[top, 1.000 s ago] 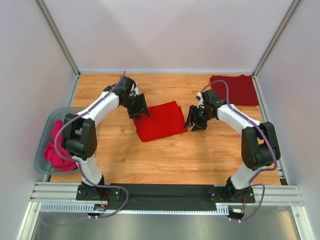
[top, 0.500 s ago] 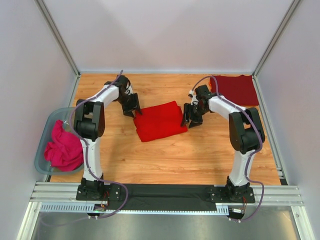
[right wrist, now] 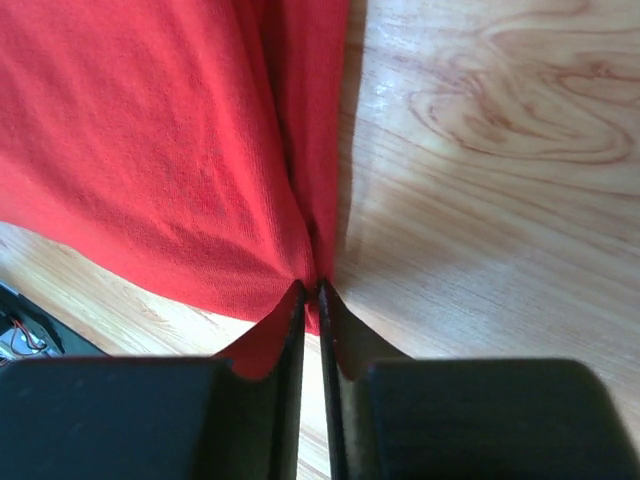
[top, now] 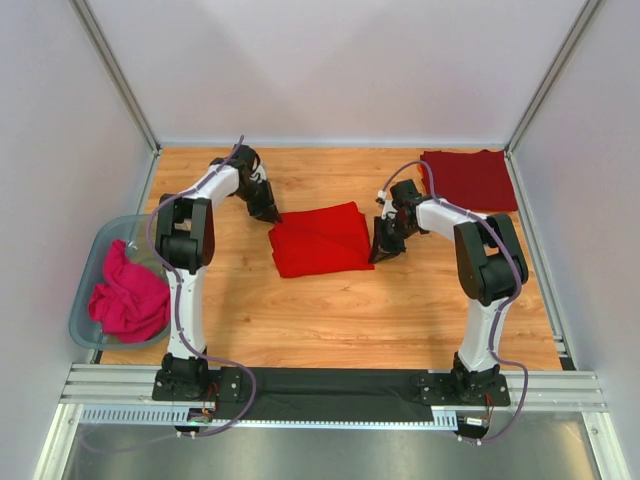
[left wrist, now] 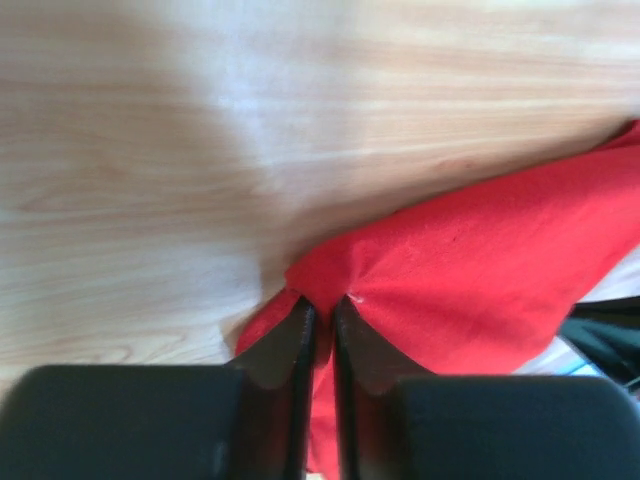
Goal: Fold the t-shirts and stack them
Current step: Fold the tshirt
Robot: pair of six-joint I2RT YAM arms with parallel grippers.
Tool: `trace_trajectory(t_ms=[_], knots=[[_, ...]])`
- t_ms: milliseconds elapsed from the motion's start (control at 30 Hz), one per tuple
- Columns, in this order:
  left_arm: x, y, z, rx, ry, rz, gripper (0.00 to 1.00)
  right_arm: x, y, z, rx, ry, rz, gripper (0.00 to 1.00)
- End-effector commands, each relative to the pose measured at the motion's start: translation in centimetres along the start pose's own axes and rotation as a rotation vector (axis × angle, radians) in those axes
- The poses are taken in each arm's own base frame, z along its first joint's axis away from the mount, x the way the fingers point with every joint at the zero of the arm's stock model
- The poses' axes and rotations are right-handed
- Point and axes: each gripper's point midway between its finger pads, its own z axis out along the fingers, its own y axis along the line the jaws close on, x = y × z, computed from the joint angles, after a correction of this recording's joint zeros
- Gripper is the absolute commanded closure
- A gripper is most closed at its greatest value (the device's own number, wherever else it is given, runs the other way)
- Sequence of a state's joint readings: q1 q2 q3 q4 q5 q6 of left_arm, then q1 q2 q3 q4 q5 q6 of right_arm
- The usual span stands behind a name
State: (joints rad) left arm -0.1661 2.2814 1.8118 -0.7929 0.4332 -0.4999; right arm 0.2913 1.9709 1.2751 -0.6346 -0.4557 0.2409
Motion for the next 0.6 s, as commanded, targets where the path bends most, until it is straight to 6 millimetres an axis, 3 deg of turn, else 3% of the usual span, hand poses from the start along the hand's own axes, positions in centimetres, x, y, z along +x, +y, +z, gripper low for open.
trace_trajectory(t_ms=[0,33,100,133,233,333,533,567], knots=[[-2.8,-2.4,-1.8,0.094,-0.071,0.024,0.65,0.0,-0.6,-0.8,0.039,-0.019,-0.005,0.8],[-3.1,-3.1,-2.5,0.11,-0.082,0.042,0.6,-0.5,-0.2,-1.3,0.035,-0.032,-0.012,0.66],[-3.0,-3.8,-4.3,0.107,-0.094,0.057,0.53,-2.2,0.6,-2.6,0.031,-0.078,-0.02,0.58],[-2.9,-3.9,-4.9,0.104,-0.1,0.069,0.52,-2.9,0.9,-3.0,0.029,-0.094,-0.019,0.52],[-1.5,-4.5,-7.0,0.104,-0.112,0.072,0.52,-5.4,1.2,-3.4,0.026,-0.126,-0.01,0.44],[1.0,-4.8,-8.2,0.108,-0.098,0.076,0.52,-7.8,1.3,-2.6,0.016,-0.141,-0.011,0.43],[6.9,-6.0,-8.1,0.129,-0.027,0.121,0.52,-12.7,2.6,-1.8,-0.068,-0.196,-0.064,0.43],[7.6,-7.0,-8.1,0.156,-0.032,0.137,0.52,-13.3,2.3,-1.6,-0.07,-0.201,-0.062,0.43]])
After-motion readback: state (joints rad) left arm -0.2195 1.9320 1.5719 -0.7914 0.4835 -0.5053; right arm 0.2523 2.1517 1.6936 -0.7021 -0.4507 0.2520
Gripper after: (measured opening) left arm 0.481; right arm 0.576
